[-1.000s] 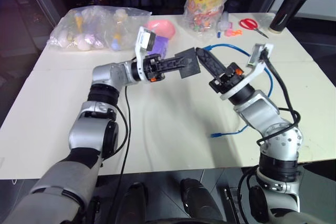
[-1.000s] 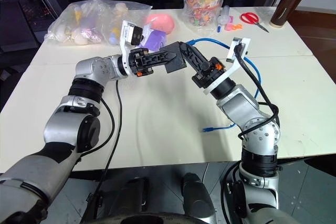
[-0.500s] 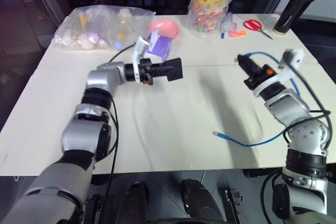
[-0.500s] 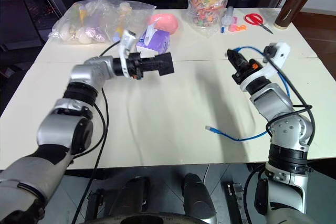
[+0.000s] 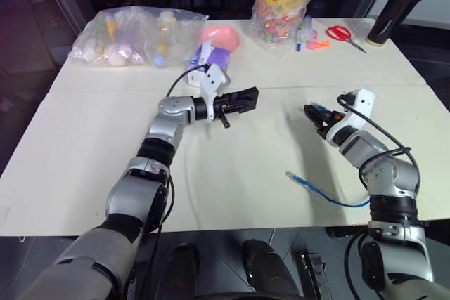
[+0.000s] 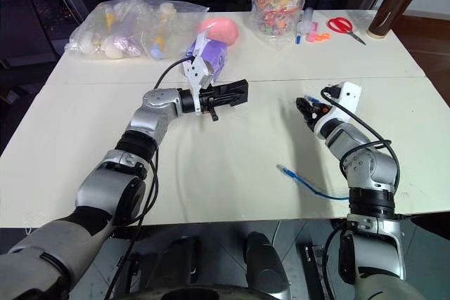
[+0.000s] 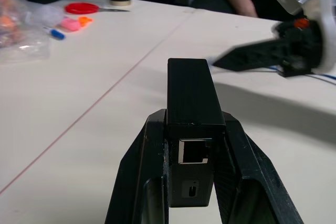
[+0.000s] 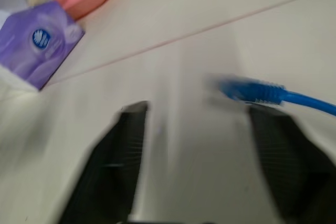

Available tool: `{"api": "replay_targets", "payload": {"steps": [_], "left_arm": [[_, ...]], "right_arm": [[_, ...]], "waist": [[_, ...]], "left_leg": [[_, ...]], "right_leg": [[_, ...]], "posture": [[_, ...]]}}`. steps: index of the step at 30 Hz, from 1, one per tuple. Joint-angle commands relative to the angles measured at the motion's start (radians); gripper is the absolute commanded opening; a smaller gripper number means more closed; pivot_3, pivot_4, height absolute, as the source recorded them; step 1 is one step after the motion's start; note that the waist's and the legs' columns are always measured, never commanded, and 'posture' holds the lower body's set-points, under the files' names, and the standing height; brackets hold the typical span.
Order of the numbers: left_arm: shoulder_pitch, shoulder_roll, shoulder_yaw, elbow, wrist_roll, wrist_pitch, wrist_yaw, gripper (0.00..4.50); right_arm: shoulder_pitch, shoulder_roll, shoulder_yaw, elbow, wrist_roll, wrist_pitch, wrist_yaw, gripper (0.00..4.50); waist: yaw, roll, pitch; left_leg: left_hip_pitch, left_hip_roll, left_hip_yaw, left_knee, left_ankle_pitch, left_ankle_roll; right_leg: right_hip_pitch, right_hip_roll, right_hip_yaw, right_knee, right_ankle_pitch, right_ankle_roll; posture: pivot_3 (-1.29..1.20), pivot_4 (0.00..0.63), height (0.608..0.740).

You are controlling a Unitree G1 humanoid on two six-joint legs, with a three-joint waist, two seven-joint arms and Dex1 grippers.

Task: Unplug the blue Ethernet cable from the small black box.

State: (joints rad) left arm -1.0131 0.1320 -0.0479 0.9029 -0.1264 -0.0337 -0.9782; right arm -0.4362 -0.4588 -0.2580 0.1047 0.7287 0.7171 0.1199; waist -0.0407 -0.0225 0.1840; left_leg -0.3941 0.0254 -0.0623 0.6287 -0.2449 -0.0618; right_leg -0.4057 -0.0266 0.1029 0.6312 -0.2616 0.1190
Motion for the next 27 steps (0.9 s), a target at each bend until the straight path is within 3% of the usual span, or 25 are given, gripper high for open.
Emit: {"api": "replay_targets", "payload": {"steps": [1, 8, 15, 23, 27], "left_arm": [[-0.007, -0.011, -0.005, -0.004, 0.013, -0.044, 0.021, 0.51], [0.012, -0.056, -0.035, 0.072, 0.071, -0.135, 0.083, 0.51], [0.003, -0.1, -0.056, 0.205, 0.135, -0.222, 0.174, 0.51], [0.006, -0.083, -0.046, 0.195, 0.121, -0.181, 0.099, 4.12], [0.049, -0.007, -0.004, 0.002, 0.025, -0.02, -0.041, 4.12]], "right_arm": [[0.059, -0.014, -0.005, -0.164, 0.028, 0.086, 0.019, 4.47], [0.173, -0.013, 0.018, -0.451, 0.066, 0.167, 0.057, 4.47], [0.185, 0.025, -0.039, -0.509, 0.104, 0.153, 0.059, 4.47], [0.208, 0.023, -0.084, -0.498, 0.089, 0.134, 0.057, 4.5], [0.244, 0.011, -0.103, -0.519, 0.087, 0.129, 0.065, 4.5]], "waist": [[0.001, 0.0, 0.0], [-0.003, 0.0, 0.0], [-0.002, 0.0, 0.0], [-0.001, 0.0, 0.0], [-0.004, 0.0, 0.0]], "left_leg": [[0.0, 0.0, 0.0, 0.0, 0.0, 0.0], [0.0, 0.0, 0.0, 0.0, 0.0, 0.0], [0.0, 0.0, 0.0, 0.002, 0.0, 0.0], [0.001, 0.0, 0.0, 0.001, 0.0, 0.0], [0.001, 0.0, 0.0, 0.0, 0.0, 0.0]], "right_leg": [[0.0, 0.0, 0.0, 0.0, 0.0, 0.0], [0.0, 0.0, 0.0, -0.001, 0.0, 0.0], [0.002, 0.0, 0.0, -0.001, 0.0, 0.0], [0.002, 0.0, 0.0, -0.001, 0.0, 0.0], [0.001, 0.001, 0.0, 0.0, 0.0, 0.0]], "posture": [[0.0, 0.15, 0.74], [0.0, 0.15, 0.74], [0.0, 0.15, 0.74], [0.0, 0.15, 0.74], [0.0, 0.15, 0.74]]}}
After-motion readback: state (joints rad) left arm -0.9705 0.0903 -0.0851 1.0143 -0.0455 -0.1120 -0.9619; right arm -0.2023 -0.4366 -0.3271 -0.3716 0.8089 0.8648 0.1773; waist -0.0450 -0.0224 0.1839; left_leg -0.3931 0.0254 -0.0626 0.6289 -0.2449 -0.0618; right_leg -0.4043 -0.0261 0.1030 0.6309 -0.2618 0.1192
